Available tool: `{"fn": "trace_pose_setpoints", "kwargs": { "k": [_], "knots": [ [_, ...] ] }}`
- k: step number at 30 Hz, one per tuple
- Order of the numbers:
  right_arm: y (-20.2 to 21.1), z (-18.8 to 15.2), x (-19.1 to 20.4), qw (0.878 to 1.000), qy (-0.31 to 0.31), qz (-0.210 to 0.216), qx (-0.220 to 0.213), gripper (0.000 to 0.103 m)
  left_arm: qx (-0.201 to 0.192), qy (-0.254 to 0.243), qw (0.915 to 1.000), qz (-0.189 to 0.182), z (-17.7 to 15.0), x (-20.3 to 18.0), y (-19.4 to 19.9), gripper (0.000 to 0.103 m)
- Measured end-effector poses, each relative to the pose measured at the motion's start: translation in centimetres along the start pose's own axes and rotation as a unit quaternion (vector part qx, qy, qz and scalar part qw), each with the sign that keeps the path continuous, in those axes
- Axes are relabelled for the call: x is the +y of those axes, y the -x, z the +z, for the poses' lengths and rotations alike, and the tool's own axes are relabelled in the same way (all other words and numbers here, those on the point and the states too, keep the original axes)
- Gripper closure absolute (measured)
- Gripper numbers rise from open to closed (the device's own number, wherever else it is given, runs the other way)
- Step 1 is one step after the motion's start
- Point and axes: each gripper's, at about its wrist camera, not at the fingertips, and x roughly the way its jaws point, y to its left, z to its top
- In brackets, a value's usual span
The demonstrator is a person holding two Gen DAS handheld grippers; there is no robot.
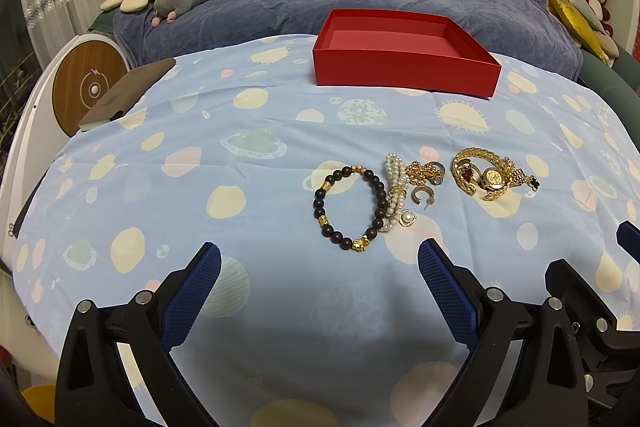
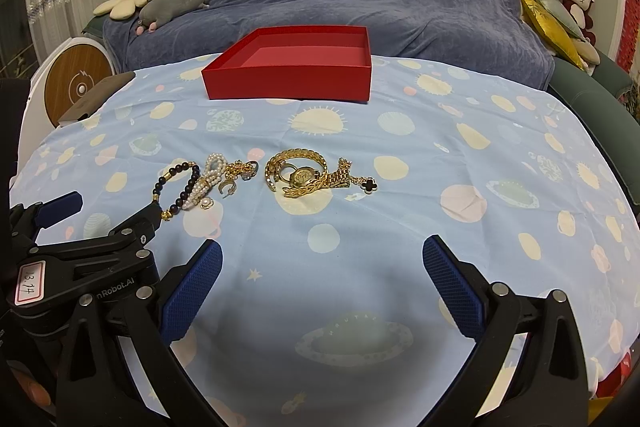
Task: Organize jewelry
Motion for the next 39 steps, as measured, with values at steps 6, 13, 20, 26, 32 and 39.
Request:
{"fn": "trace_pose_setpoints", "kwargs": {
  "k": [6, 13, 20, 26, 32, 39],
  "knots": [
    [0.02, -0.03, 0.03, 1.0, 0.0, 0.0, -0.001, 0.005, 0.0, 0.0, 1.0, 0.0, -0.01, 0.0, -0.01, 0.007],
    [0.03, -0.05, 0.06, 1.0, 0.0, 0.0, 0.0, 0.005, 0.0, 0.0, 1.0, 0.0, -0.03, 0.0, -0.01, 0.007],
    [0.01, -0.07, 0.08, 1.0, 0.0, 0.0, 0.0, 0.005, 0.001, 0.0, 1.0, 0.0, -0.05, 0.1, -0.07, 0.007],
    [0.0, -0.07, 0.11, 1.0, 0.0, 0.0, 0.0, 0.005, 0.001, 0.0, 1.0, 0.0, -0.07, 0.1, -0.09, 0.007],
    [0.0, -0.08, 0.1, 1.0, 0.0, 0.0, -0.001, 0.005, 0.001, 0.0, 1.0, 0.0, -0.07, 0.09, -0.09, 0.007],
    [-0.01, -0.03, -0.1, 1.0, 0.0, 0.0, -0.001, 0.005, 0.002, 0.003, 1.0, -0.003, -0.15, 0.23, -0.21, 0.007]
  ]
}}
